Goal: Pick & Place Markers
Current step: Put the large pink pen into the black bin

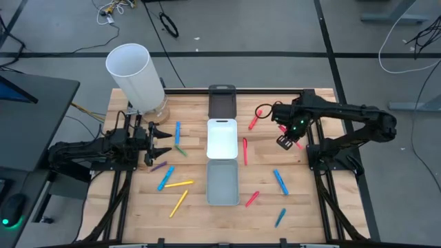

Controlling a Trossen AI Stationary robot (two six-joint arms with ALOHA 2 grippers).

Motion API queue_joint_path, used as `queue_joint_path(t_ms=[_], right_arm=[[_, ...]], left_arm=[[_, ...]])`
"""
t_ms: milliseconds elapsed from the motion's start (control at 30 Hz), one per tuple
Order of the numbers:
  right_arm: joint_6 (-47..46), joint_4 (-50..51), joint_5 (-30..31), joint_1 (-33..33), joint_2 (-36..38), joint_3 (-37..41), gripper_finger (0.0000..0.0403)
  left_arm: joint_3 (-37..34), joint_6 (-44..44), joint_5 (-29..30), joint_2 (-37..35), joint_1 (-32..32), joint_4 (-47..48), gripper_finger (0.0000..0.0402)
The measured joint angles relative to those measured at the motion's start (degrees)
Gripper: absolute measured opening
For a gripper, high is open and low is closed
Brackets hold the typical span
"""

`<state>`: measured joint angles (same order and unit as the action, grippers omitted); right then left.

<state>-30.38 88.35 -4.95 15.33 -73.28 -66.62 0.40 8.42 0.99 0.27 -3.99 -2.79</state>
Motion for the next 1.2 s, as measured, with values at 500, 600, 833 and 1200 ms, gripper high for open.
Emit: queue_joint_path(t_ms=[500, 600, 833, 1200], right_arm=[[-2.89, 1.63, -2.22, 0.00, 0.00, -13.47, 0.0020], [-5.76, 1.65, -2.43, 0.00, 0.00, -14.13, 0.0020], [-17.14, 1.48, -3.04, 1.57, -0.02, -14.39, 0.0020], [-24.68, -8.87, -3.02, 5.36, -2.60, -14.39, 0.0019]], left_arm=[[0.02, 0.00, 0.00, 0.00, -0.02, 0.00, 0.0288], [0.00, -0.02, 0.01, 0.00, 0.00, 0.02, 0.0288], [0.00, -0.01, 0.01, 0.00, 0.00, 0.01, 0.0288], [0.00, -0.02, 0.00, 0.00, -0.01, 0.02, 0.0288]])
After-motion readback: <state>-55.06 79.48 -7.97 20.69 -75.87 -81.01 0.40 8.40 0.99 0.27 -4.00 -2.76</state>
